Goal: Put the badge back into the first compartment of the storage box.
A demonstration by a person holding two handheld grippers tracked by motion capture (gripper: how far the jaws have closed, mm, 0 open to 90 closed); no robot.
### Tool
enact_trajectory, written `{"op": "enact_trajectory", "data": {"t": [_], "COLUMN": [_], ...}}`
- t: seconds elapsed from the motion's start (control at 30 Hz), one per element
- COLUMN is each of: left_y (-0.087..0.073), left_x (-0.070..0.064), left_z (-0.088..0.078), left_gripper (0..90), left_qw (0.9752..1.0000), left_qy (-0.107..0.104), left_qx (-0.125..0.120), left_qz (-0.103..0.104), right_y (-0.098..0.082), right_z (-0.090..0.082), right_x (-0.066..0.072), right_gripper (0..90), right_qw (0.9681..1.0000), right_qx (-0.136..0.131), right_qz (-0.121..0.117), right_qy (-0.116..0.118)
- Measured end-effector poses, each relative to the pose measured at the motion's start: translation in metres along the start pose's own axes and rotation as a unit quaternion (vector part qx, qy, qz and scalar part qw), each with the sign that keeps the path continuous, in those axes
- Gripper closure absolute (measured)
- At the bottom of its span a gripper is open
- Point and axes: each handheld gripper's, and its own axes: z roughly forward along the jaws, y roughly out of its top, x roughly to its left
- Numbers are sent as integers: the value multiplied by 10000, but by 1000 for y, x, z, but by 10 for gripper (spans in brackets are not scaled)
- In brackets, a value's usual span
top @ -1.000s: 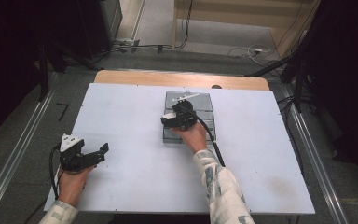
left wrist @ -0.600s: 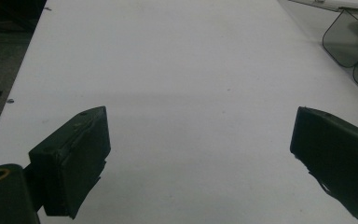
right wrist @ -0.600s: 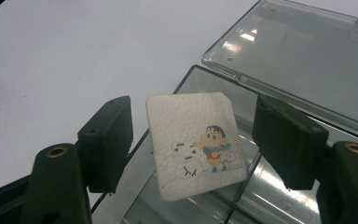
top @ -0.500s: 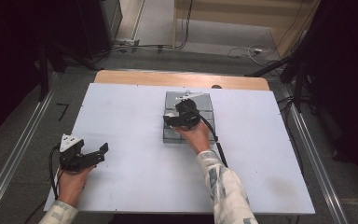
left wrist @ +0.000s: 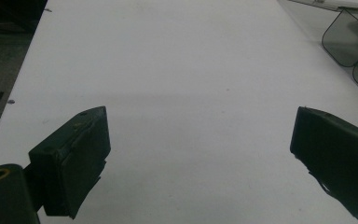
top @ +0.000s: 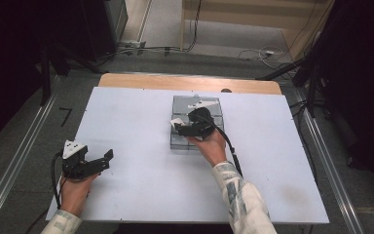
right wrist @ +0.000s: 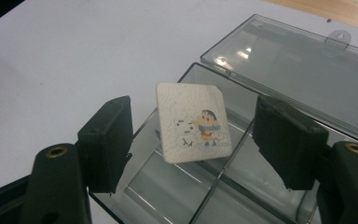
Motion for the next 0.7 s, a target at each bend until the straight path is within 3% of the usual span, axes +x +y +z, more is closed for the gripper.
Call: {"op": "enact_trajectory", "data": {"t": [0.37,0.7], "left_y": [-1,-1], "left_x": [-1,-1], "left_z": [1,1], "left_gripper": [52,52], "left_qw": [10000,10000], "left_qy": [10,17], "left_qx": [17,29], "left_qz": [15,18], "right_y": [-18,-33], "right_z": [-17,-36], "right_x": [2,-1], "right_gripper": [259,242], "right_qw": [9998,9995], "right_qx": [-125,-203], "right_qz": [-100,-216], "right_qy": [135,102]}}
